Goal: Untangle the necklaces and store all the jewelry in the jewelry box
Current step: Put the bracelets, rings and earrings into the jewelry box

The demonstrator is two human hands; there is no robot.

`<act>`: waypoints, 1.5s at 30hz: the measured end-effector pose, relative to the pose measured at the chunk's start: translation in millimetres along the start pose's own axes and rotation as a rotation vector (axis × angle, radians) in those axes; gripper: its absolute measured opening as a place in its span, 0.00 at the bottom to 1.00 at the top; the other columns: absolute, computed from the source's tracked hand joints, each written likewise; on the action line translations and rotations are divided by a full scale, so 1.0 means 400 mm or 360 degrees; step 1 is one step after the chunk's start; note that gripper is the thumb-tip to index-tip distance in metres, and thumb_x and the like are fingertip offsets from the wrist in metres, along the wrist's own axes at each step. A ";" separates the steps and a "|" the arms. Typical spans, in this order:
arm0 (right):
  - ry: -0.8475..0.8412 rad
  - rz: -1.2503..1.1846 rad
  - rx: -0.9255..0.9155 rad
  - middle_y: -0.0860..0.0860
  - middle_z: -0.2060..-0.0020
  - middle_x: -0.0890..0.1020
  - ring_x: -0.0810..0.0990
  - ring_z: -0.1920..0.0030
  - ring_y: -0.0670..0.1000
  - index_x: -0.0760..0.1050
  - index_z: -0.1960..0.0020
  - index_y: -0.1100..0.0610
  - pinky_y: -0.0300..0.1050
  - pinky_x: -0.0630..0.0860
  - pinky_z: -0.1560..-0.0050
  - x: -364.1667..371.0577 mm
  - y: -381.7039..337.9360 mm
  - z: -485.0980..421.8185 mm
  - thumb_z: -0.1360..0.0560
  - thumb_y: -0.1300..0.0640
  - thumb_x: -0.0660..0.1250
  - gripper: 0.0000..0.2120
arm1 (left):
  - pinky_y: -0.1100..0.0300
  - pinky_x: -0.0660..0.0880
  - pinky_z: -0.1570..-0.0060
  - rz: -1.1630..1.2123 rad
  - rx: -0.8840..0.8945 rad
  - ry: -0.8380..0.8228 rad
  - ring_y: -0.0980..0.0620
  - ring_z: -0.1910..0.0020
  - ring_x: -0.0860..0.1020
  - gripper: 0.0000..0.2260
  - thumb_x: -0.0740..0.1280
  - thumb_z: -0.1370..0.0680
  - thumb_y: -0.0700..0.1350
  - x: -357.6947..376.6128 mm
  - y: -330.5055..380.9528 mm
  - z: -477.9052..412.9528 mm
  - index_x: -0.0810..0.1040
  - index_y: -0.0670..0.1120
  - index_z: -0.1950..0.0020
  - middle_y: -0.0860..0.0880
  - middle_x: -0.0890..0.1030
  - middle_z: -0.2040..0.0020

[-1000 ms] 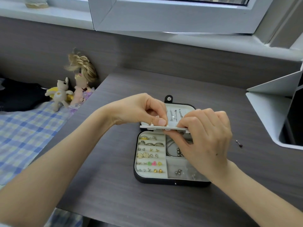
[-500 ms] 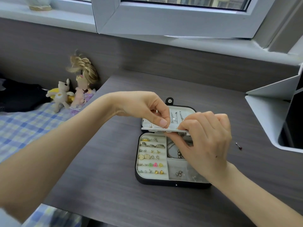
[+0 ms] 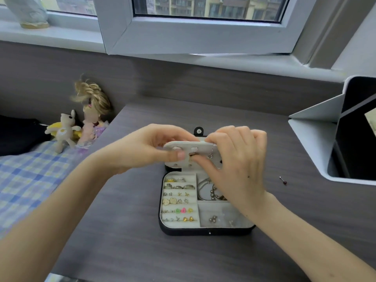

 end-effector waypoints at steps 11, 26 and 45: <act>-0.1137 0.0294 0.0754 0.58 0.49 0.80 0.76 0.48 0.63 0.79 0.42 0.57 0.54 0.71 0.47 0.094 0.375 0.085 0.22 0.59 0.61 0.12 | 0.63 0.73 0.54 -0.0033 -0.0316 0.0928 0.53 0.47 0.78 0.12 0.66 0.22 0.44 -0.038 -0.097 -0.099 0.76 0.51 0.39 0.49 0.80 0.46; -0.0878 -0.0359 0.0943 0.52 0.58 0.82 0.77 0.57 0.50 0.81 0.56 0.59 0.37 0.68 0.57 0.080 0.330 0.077 0.25 0.61 0.67 0.04 | 0.60 0.69 0.52 -0.0946 0.0222 0.1173 0.49 0.52 0.77 0.05 0.68 0.24 0.40 0.028 -0.023 -0.112 0.83 0.45 0.51 0.50 0.79 0.54; -0.1352 -0.2196 0.1664 0.50 0.71 0.75 0.70 0.70 0.45 0.82 0.64 0.58 0.38 0.69 0.65 -0.064 0.115 0.037 0.31 0.57 0.69 0.06 | 0.72 0.65 0.52 -0.1007 0.0879 0.0624 0.57 0.56 0.70 0.07 0.63 0.22 0.43 0.147 0.102 -0.048 0.78 0.41 0.55 0.51 0.77 0.58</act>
Point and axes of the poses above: each hand's wrist, its own z-axis away from the middle knuckle, its own x-axis out of the palm, y = z × x, the point moved 4 cm from there along -z, towards the middle knuckle
